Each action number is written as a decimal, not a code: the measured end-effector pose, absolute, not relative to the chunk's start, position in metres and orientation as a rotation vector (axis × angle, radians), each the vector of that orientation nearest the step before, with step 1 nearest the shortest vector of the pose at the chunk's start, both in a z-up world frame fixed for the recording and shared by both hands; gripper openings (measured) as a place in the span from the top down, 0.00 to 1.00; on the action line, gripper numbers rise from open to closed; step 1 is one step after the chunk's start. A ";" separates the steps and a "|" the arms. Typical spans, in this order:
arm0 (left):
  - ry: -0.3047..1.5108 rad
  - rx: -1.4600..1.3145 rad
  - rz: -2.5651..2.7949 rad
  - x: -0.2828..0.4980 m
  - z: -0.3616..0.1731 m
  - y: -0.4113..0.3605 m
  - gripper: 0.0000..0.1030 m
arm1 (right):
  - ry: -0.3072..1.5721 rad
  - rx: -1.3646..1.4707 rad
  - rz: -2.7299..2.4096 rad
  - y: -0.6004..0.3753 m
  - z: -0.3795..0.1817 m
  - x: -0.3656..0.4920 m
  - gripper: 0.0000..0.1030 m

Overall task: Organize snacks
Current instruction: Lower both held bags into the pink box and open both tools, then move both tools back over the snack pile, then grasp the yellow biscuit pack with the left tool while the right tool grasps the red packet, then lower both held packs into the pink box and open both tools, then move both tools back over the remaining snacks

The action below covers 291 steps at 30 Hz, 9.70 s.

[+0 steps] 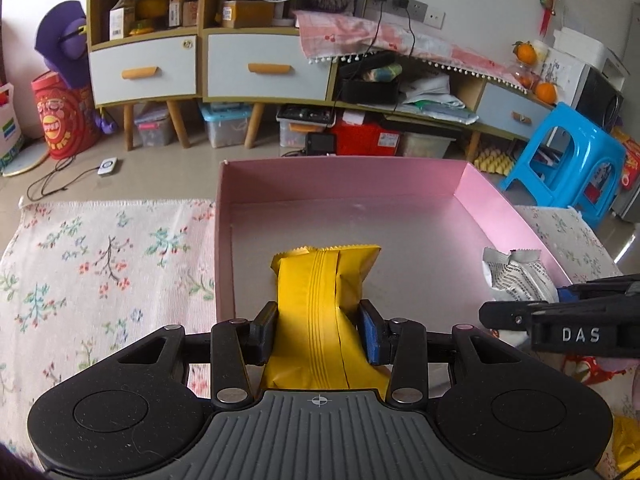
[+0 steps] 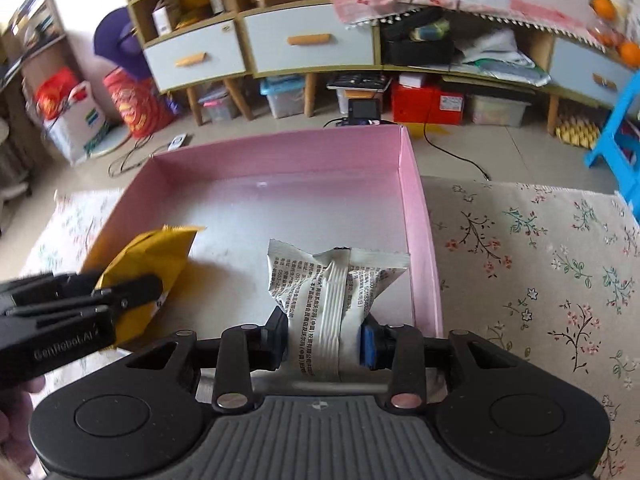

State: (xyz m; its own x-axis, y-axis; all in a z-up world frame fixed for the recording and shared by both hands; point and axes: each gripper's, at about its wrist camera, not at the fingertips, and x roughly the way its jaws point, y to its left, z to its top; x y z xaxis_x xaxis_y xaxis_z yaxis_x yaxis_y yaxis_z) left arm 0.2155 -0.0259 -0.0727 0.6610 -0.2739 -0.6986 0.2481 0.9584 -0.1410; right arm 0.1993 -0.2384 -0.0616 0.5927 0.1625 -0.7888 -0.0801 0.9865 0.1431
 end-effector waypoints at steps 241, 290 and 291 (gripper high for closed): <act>0.792 -0.015 -0.399 0.089 -0.006 -0.031 0.07 | 0.721 0.263 0.117 -0.257 0.019 0.091 0.15; 0.781 0.170 -0.511 0.001 -0.099 0.011 0.05 | 0.814 -0.134 0.154 -0.272 -0.074 -0.035 0.10; 0.783 0.173 -0.514 0.002 -0.101 0.010 0.05 | 0.828 -0.136 0.151 -0.274 -0.079 -0.034 0.10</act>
